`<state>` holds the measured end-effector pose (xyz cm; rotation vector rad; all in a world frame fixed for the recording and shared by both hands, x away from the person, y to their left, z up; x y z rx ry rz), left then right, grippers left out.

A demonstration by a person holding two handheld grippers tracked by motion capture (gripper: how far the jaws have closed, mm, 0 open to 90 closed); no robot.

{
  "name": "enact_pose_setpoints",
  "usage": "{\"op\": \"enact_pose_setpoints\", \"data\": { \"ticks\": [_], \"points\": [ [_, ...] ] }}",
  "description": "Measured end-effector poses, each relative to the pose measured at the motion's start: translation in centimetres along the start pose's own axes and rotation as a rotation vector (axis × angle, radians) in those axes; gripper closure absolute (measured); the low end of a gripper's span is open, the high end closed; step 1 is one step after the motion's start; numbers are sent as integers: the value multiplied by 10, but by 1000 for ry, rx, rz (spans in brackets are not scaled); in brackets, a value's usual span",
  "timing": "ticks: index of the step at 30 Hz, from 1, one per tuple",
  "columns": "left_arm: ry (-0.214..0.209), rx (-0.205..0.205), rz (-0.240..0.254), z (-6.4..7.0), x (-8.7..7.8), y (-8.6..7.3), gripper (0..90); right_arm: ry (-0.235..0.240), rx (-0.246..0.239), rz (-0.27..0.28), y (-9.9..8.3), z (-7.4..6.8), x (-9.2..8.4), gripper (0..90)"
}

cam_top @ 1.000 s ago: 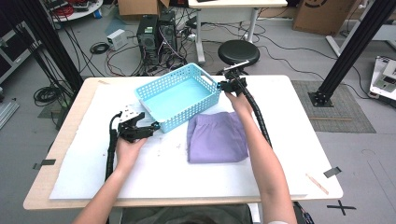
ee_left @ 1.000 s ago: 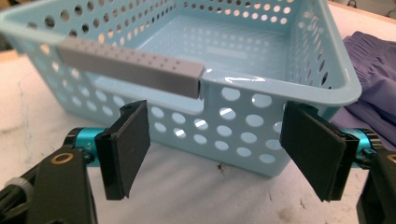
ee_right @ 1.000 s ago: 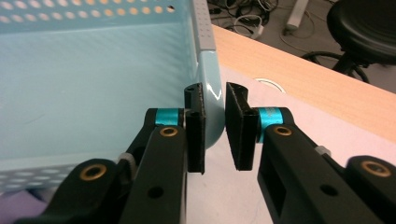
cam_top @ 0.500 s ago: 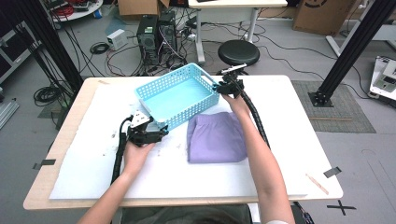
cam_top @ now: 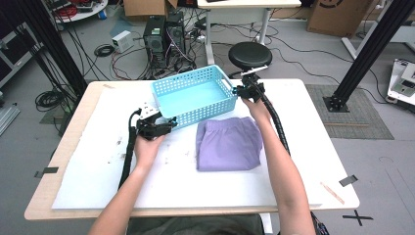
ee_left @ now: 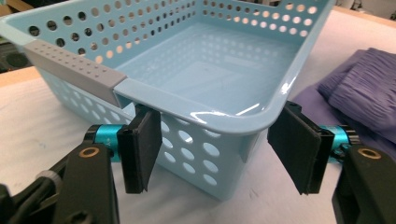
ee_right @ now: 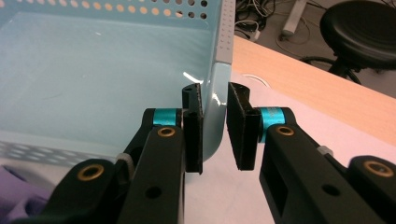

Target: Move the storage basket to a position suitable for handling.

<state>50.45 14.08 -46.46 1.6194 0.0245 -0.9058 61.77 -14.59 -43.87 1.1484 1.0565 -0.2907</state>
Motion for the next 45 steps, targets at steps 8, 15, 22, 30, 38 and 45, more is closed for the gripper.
{"op": "enact_pose_setpoints", "data": {
  "ticks": [8,15,22,30,38,45],
  "points": [
    [-46,23,-19,6,24,17,353,-21,51,14,-19,19,-14,774],
    [-99,35,-13,17,42,29,353,-37,94,33,-38,40,-31,772],
    [-125,43,-4,19,57,37,443,29,85,61,-51,41,-44,900],
    [-108,50,-46,29,65,38,394,-108,22,118,-41,21,-54,616],
    [-136,48,-27,27,69,33,374,-37,220,117,-52,65,-32,434],
    [-155,66,-27,27,74,36,408,-38,220,92,-55,68,-25,685]
  ]
}}
Point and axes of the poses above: each handheld gripper's, and its own axes: x roughly forward along the jaws, y roughly out of its top, z roughly to its right, the point moved 9 cm from there along x, roughly forward along the jaws, and after that the axes turned 13 degrees about -z, right-handed, at the moved point
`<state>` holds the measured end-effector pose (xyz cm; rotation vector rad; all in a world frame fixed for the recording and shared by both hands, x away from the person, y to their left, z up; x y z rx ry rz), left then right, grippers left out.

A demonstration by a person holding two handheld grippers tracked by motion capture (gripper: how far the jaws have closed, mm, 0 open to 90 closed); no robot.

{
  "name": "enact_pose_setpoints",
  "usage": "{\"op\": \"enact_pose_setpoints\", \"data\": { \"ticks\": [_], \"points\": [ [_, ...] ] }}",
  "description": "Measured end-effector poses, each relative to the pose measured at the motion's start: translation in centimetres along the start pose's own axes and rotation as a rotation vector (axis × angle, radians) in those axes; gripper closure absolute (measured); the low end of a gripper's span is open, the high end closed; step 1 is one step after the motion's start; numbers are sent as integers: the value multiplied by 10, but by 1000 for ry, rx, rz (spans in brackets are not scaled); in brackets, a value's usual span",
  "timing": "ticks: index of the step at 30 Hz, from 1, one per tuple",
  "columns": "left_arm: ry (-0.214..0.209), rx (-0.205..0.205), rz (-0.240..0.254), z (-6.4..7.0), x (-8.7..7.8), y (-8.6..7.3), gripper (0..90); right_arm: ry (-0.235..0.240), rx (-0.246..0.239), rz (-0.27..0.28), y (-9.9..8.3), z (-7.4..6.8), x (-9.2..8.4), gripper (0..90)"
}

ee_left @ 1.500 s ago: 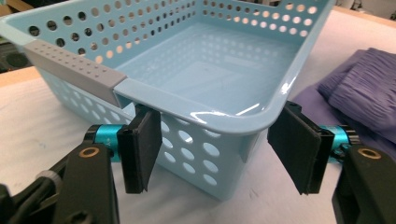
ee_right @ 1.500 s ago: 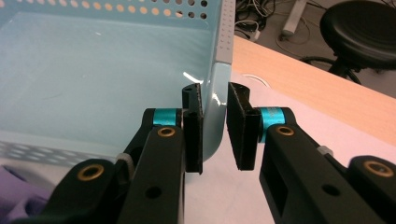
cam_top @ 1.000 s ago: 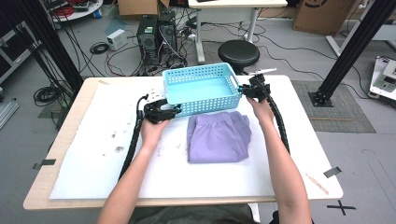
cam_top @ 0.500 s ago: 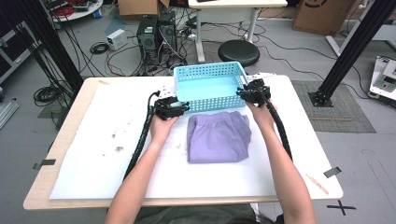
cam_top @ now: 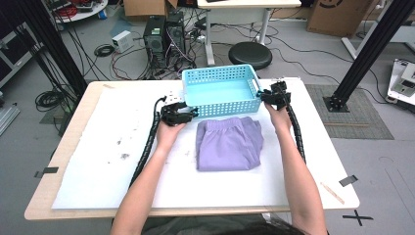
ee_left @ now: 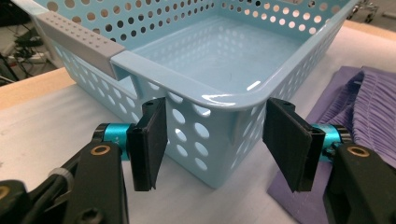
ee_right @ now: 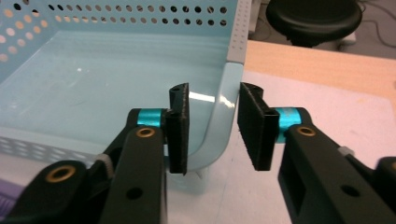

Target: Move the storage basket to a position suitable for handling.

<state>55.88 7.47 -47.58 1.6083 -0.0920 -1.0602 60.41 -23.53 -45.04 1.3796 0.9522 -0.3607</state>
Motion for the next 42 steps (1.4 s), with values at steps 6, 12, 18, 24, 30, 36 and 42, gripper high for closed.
{"op": "enact_pose_setpoints", "data": {
  "ticks": [6,12,18,24,30,36,42],
  "points": [
    [8,-15,-8,0,0,3,412,-10,-10,-31,-6,-3,-12,711],
    [15,5,-3,1,-5,7,414,-21,-18,-39,-13,-8,-19,709],
    [10,-9,-16,2,-5,4,413,-4,-11,-28,-17,-9,-22,707],
    [9,-9,-20,5,-7,3,413,8,-3,-26,-20,-10,-24,707],
    [24,-1,-33,3,-7,2,396,23,-5,-22,-21,-11,-25,580],
    [41,-34,-2,-3,-20,0,320,-21,16,52,-21,-6,-38,405],
    [39,17,34,7,-47,-2,281,-23,-11,121,-27,-5,-58,372]
  ]
}}
Point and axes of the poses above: each handheld gripper's, and its own axes: x roughly forward along the jaws, y roughly out of its top, z roughly to its right, the point moved 9 cm from there along x, roughly forward along the jaws, and after that the axes turned 13 degrees about -z, right-handed, at the moved point
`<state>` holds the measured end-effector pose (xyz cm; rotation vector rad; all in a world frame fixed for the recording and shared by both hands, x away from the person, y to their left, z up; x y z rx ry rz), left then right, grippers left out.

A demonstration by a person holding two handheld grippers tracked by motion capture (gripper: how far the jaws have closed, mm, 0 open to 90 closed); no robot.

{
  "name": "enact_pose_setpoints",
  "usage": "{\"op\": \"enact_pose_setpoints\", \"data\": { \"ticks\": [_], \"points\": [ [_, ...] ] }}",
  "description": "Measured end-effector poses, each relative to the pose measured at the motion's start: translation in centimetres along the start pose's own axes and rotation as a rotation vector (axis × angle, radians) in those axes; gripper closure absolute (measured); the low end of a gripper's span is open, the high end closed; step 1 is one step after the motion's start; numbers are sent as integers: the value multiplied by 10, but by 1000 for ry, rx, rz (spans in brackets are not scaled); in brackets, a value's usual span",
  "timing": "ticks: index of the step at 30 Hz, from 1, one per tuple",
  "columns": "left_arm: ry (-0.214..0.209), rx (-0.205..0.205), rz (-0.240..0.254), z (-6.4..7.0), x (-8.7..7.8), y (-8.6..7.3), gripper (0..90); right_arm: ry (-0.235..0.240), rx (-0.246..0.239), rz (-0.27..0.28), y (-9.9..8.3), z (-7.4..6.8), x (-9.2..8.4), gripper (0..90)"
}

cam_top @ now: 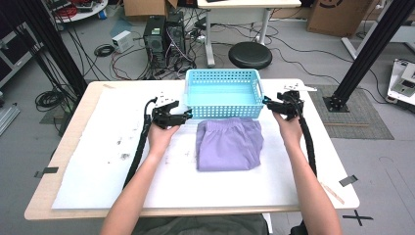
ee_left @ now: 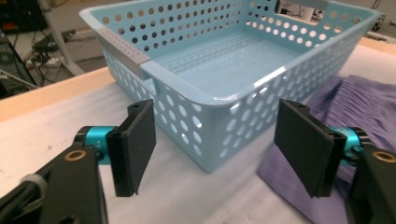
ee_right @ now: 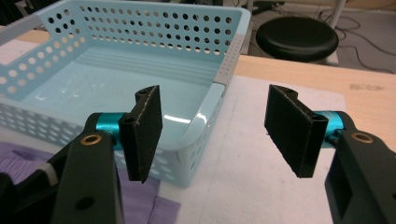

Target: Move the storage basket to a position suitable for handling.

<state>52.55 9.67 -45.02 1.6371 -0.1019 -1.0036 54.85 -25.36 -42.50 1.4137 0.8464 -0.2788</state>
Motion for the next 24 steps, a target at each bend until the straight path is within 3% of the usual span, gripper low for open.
{"op": "enact_pose_setpoints", "data": {
  "ticks": [5,10,18,21,24],
  "points": [
    [-14,53,42,17,-26,-5,247,1,-29,45,-10,-4,-19,365],
    [-25,66,87,30,-44,-14,248,4,-50,68,-25,-10,-35,364],
    [-52,115,123,49,-53,-29,250,-9,-102,72,-54,-23,-48,362],
    [-54,165,137,57,-56,-31,250,-3,-107,68,-63,-27,-51,360],
    [-64,141,139,62,-59,-33,250,-6,-112,74,-70,-29,-54,360]
  ]
}}
Point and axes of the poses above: each handheld gripper's, and its own axes: x roughly forward along the jaws, y roughly out of its top, z roughly to its right, the point moved 9 cm from there along x, roughly forward along the jaws, and after that the axes turned 13 degrees about -z, right-handed, at the moved point
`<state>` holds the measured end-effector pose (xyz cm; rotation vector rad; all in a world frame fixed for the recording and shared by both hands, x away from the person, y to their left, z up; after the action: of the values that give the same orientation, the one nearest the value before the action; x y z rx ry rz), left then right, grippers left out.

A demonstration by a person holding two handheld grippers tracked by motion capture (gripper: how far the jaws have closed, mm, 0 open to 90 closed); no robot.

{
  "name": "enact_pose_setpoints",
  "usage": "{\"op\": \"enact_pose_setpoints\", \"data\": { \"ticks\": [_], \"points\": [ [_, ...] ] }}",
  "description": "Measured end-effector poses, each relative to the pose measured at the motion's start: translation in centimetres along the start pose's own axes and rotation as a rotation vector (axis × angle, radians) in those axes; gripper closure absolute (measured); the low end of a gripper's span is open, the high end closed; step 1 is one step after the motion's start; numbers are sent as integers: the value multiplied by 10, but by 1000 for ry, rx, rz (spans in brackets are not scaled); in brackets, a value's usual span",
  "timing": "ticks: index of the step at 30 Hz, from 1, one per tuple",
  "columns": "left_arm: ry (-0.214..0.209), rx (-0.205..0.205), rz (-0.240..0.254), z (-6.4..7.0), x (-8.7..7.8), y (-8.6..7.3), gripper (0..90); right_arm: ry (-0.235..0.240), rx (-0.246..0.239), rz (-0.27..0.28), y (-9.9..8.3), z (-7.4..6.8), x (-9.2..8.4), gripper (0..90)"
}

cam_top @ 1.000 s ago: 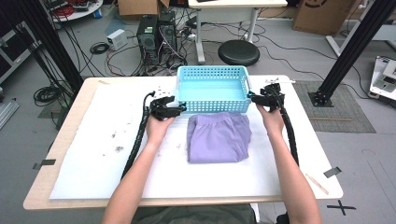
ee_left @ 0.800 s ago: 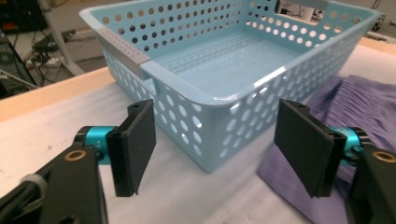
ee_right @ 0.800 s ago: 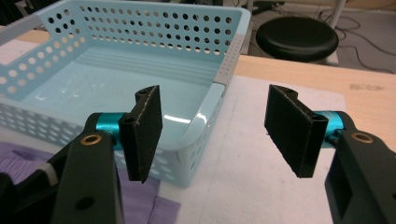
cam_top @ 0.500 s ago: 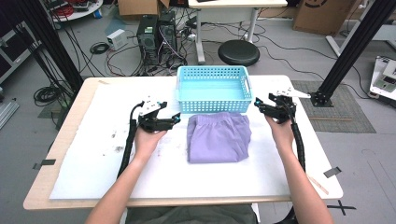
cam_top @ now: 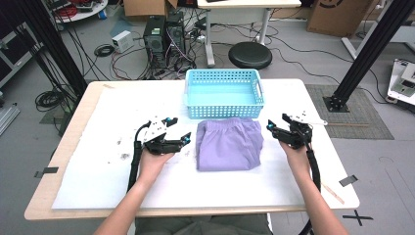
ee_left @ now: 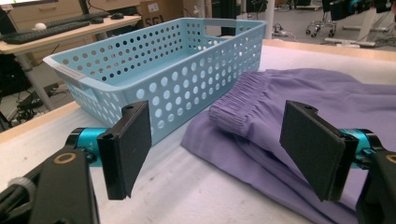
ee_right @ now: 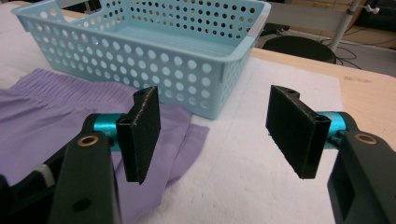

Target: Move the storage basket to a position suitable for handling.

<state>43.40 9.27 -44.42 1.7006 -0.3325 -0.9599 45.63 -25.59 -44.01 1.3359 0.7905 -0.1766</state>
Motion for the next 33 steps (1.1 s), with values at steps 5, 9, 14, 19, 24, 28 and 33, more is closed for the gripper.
{"op": "enact_pose_setpoints", "data": {
  "ticks": [5,9,14,19,24,28,33],
  "points": [
    [-2,-43,-15,5,-1,-5,228,-22,-30,-2,-12,-4,-3,360],
    [-14,-76,-66,12,0,-10,220,-23,-42,-14,-19,-8,-5,352],
    [-40,-100,-65,23,1,-15,220,-16,-55,-8,-26,-16,-12,352],
    [-23,-69,-71,30,1,-18,220,-13,-75,-20,-33,-23,-15,352],
    [-55,-70,-93,41,-1,-21,220,-3,-80,-15,-36,-27,-19,342],
    [-75,-87,-119,49,-3,-23,224,8,-69,-11,-39,-31,-24,326],
    [-123,-145,-213,61,0,-33,232,30,-67,-30,-46,-44,-26,296]
  ]
}}
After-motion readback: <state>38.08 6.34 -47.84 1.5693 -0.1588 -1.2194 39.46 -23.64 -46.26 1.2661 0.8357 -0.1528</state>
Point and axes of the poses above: each handheld gripper's, and its own axes: x roughly forward along the jaws, y roughly out of its top, z roughly to its right, the point moved 9 cm from there along x, roughly forward along the jaws, and after that the axes turned 13 degrees about -z, right-handed, at the moved point
